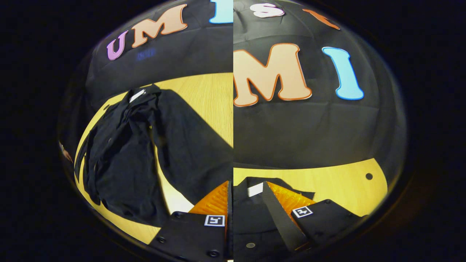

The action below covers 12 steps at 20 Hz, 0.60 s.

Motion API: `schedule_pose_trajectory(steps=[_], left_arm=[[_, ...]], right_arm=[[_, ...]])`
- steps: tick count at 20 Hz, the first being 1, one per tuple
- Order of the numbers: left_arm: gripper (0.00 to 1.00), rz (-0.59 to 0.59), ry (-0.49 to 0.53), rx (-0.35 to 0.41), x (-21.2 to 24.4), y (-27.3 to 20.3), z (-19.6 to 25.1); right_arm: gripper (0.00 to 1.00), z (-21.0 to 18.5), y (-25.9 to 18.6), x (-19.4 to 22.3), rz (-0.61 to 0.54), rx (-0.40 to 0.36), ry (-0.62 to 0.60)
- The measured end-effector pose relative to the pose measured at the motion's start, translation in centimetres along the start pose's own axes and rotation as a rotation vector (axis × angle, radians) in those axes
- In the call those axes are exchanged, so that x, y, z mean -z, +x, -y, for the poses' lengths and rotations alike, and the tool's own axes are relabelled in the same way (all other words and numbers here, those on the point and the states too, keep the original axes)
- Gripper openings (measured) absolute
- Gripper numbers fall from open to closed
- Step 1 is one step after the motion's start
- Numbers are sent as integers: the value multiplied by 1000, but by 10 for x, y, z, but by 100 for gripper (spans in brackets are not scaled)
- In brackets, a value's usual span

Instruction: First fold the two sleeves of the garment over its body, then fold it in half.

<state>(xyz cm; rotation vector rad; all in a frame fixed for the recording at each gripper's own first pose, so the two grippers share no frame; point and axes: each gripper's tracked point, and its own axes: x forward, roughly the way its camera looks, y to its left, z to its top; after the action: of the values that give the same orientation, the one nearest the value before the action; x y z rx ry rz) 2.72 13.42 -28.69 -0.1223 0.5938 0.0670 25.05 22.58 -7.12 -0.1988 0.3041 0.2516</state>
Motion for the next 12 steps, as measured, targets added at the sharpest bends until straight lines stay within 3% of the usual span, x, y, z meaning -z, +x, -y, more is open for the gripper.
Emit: schedule_pose_trajectory(steps=[4, 7, 12], left_arm=[[95, -50, 47, -20, 22, 8, -10], [95, -84, 44, -24, 36, 13, -14], [95, -132, 15, -34, 54, 19, -20]], right_arm=[[52, 31, -28, -6, 8, 81, -73], [51, 39, -50, -18, 24, 78, -58], [51, 94, -81, -19, 45, 212, -85]])
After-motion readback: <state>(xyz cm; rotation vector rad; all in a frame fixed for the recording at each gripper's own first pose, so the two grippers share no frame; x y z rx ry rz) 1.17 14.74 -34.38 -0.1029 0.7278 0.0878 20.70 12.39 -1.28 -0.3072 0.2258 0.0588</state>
